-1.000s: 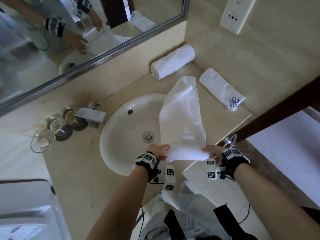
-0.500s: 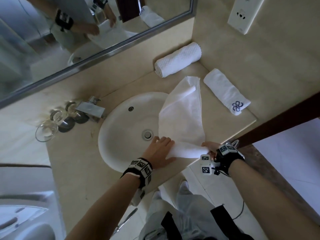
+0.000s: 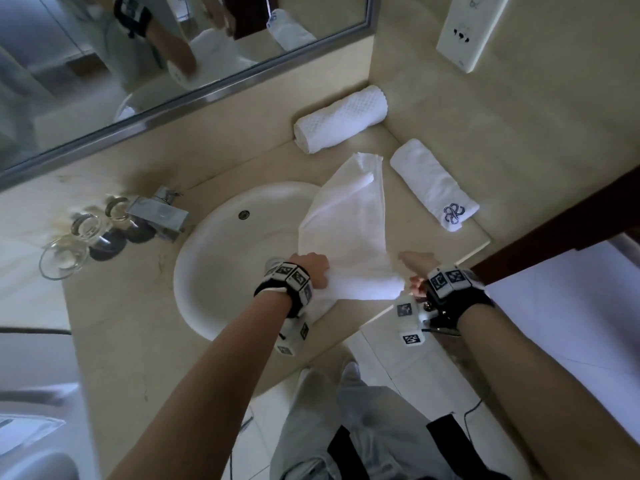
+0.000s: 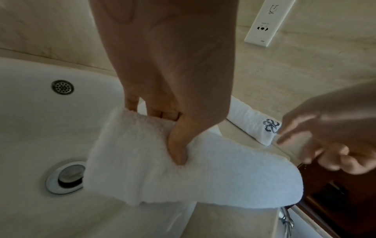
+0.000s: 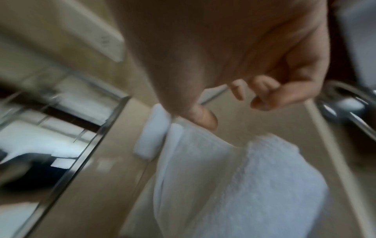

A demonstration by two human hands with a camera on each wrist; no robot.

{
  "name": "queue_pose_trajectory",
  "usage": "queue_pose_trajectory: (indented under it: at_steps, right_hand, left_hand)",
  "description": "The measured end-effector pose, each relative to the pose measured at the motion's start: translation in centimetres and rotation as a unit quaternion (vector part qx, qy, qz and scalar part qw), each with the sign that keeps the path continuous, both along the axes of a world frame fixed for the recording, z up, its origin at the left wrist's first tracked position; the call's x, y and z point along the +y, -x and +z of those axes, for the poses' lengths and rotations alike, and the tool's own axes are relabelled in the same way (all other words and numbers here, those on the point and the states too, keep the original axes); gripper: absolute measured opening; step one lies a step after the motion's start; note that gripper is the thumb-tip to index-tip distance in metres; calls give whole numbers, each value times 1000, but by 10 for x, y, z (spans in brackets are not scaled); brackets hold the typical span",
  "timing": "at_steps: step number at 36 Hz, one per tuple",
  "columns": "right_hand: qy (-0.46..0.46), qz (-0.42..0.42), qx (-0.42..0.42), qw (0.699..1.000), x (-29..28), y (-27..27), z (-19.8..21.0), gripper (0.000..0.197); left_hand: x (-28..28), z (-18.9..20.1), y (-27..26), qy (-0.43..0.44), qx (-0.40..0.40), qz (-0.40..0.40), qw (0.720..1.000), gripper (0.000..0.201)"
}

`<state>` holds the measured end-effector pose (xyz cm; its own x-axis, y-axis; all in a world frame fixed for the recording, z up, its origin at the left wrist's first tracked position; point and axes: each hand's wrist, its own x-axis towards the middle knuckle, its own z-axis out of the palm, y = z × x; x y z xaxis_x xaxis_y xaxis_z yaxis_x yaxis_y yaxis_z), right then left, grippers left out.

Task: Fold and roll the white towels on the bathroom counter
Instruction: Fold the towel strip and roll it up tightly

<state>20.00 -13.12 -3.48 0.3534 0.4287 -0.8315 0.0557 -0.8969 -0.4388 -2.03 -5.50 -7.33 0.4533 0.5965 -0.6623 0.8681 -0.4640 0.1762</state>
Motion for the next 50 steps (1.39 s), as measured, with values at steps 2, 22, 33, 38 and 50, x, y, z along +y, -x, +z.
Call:
queue_pose_trajectory:
  at_steps: [2, 22, 33, 38, 50]
  right_hand:
    - [6, 148, -136, 980, 7, 8, 10, 83]
    - [-27, 518, -212, 829, 38, 89, -30, 29]
    - [-73, 502, -314, 802, 13, 64, -46, 74]
    - [-107, 572, -366, 726, 6, 57, -54, 79]
    - [-68, 588, -281, 755, 44, 15, -43, 61]
  left_hand:
    - [3, 0, -3, 11, -2, 4, 1000, 41]
    - [-7, 9, -9, -119, -142, -213, 959, 54]
    - [-10, -10, -27, -75, -36, -46, 995, 53]
    - [8, -12, -33, -20, -42, -9, 999, 43]
    - [51, -11, -63, 6, -115, -34, 993, 59]
